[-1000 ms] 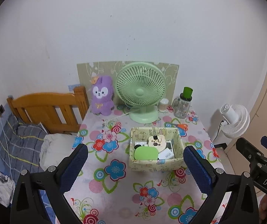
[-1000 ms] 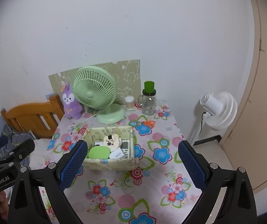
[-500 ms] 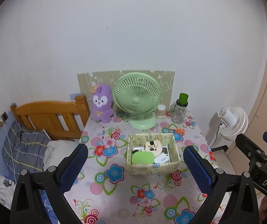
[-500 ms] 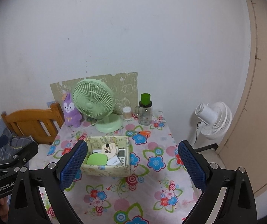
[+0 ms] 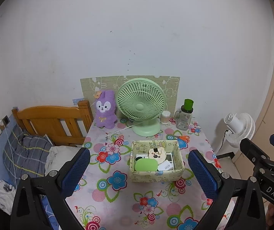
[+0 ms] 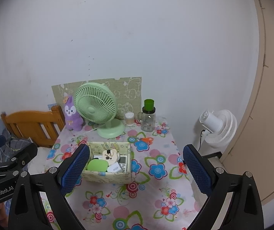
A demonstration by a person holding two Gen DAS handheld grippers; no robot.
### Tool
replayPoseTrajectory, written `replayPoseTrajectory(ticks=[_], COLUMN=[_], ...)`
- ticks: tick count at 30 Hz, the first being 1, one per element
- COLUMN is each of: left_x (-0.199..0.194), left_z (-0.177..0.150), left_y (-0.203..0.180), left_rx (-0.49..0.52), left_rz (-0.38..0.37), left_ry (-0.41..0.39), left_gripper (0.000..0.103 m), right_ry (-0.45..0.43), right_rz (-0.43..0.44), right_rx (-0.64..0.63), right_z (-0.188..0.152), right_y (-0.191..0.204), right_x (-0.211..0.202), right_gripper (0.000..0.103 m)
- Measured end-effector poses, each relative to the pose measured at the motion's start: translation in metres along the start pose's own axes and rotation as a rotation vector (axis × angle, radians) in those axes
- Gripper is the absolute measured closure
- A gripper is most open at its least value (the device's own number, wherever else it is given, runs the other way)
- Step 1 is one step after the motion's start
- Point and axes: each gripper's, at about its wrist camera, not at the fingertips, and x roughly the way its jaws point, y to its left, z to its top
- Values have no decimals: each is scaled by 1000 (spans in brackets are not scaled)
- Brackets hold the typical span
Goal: Organize rigid objects
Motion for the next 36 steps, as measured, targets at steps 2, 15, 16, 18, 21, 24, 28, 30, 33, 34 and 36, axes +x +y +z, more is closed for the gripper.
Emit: replayPoseTrajectory(ticks=[2,15,16,18,21,24,28,30,33,34,36], left_x=[0,0,0,1,2,1,2,3,4,5,5], left_z=[0,-1,-1,-1,-1,0,1,0,0,0,0], left_y=[0,1,0,0,0,0,0,0,0,0,0], left_rx=[-1,5,7,11,13,21,23,24,27,27,26], left_rz=[3,16,14,15,11,5,4,0,-4,-7,-6], left_ry=[-5,-6,-6,-6,-4,-10,-10,-8,-7,-7,-7], left_gripper=[0,0,0,0,0,0,0,0,0,0,0], right_ry=[-1,7,5,5,-1,-6,-9,-9,-6,-4,-5], right_rz=[0,-5,-6,-7,-7,-10,-15,-14,-14,-14,-12], right_rx=[-4,6,6,7,9,7,6,8,13,14,13], right_z=[0,-1,-1,-1,-1,-1,-1,-1,-2,-2,-2], right_y=[0,1,1,2,2,3,4,4,5,4,4], right_x=[0,0,1,0,0,-1,-1,-1,0,0,1], right_gripper=[4,4,4,4,4,4,4,4,3,3,3])
